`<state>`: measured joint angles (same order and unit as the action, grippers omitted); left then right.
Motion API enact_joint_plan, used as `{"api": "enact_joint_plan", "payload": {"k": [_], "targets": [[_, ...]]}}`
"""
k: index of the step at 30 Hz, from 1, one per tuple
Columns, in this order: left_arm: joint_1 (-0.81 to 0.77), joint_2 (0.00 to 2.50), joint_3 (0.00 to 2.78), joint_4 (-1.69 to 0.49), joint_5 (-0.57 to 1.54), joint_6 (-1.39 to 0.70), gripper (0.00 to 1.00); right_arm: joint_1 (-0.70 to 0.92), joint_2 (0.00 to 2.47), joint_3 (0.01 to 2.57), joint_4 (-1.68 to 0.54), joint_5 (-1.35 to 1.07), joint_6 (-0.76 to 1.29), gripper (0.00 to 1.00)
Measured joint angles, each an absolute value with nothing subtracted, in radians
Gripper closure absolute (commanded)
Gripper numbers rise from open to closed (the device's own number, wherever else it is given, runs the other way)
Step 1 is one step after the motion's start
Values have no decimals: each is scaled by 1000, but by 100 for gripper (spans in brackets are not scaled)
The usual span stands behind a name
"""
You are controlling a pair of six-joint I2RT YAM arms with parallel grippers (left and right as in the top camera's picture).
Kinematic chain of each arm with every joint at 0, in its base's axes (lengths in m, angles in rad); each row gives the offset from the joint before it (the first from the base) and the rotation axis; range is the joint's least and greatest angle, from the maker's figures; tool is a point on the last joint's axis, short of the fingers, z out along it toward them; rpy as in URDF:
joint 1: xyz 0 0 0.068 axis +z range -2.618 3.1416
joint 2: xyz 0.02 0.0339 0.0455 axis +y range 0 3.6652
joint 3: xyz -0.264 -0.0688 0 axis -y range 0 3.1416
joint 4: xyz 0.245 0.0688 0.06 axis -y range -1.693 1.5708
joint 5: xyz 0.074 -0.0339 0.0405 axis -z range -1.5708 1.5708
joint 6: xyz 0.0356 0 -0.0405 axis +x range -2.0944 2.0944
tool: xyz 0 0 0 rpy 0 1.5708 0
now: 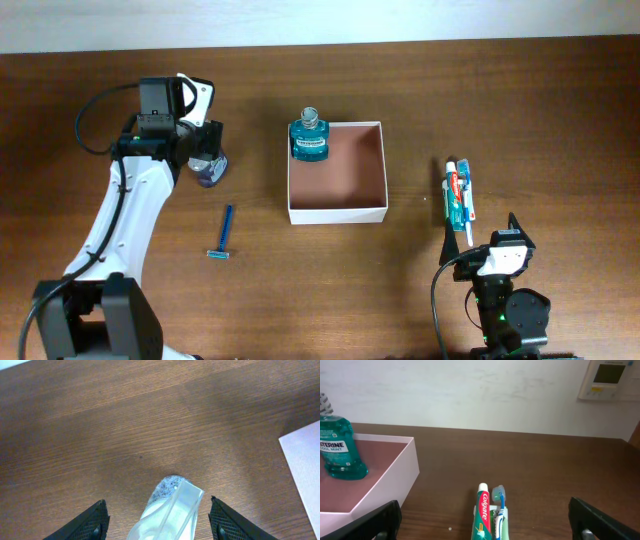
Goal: Pack container
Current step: 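Lower the left gripper and grasp the clear soap pump top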
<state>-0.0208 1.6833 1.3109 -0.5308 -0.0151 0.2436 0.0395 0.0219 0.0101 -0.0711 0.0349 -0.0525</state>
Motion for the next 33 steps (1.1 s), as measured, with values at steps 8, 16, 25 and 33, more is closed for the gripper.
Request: {"api": "enact_joint_plan", "payload": {"k": [8,16,25,33], "targets": [[-21,1734,1311,-530,-15,246,52,39,22,10,-71,35,-52,1],[-21,1734,1311,-527,-15,247,70,39,22,10,-71,35,-52,1],[-21,1734,1311,-527,-17,247,76,39,22,10,-71,35,-53,1],[-21,1701,1301,-520,-18,222,76,39,22,10,-71,35,-52,1]]}}
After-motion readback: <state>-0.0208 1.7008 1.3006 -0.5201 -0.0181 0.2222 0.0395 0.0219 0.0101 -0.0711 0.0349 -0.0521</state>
